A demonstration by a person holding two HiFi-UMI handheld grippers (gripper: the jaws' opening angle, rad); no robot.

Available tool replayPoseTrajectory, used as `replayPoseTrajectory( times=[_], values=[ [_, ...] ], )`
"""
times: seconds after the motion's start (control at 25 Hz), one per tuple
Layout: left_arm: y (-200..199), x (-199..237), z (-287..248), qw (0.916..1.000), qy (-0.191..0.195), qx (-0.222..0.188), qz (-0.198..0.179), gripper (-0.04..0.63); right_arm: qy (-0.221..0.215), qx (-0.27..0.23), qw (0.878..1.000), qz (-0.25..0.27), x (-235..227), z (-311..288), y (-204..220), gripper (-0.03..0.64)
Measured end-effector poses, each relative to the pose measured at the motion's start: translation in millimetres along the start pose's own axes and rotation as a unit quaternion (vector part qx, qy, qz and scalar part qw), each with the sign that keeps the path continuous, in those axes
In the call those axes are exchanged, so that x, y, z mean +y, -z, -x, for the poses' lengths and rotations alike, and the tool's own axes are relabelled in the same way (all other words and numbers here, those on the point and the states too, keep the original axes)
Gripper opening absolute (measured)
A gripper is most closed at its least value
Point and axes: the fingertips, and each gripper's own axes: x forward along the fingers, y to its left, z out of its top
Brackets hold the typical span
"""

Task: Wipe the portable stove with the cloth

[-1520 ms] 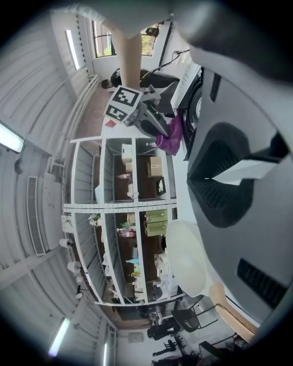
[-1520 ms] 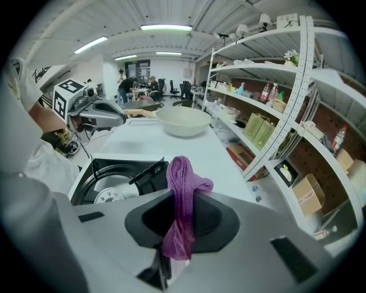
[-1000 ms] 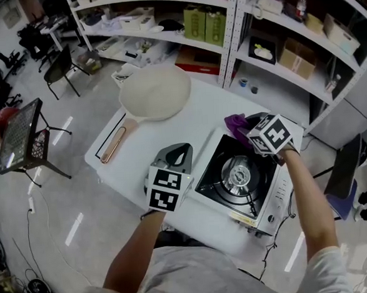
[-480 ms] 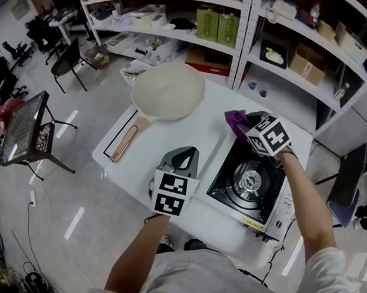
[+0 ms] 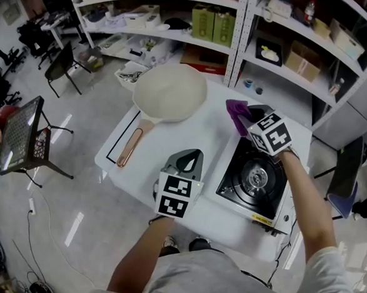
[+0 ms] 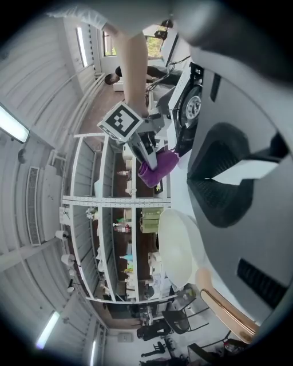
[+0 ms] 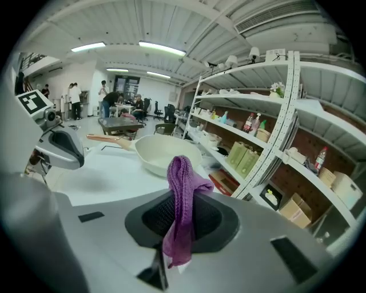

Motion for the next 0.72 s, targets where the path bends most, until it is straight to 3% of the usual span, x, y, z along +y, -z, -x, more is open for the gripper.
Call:
replayPoseTrajectory(
  times=[0.12, 0.52, 0.72],
  values=[
    [4, 1, 3, 1.0000, 0.008, 0.003, 0.000, 0.005, 0.017, 0.005, 1.000, 0.007, 3, -6, 3, 0.061],
    [15, 1, 18, 0.9996, 0.028, 0.005, -0.001, 0.005, -0.064, 0.060, 0.996, 0.012, 64, -5, 15, 0.061],
    [21, -1, 25, 0.9992, 0.038, 0.004, -0.003, 0.005, -0.078, 0.076, 0.994, 0.003, 87, -1, 25, 0.061]
  ],
)
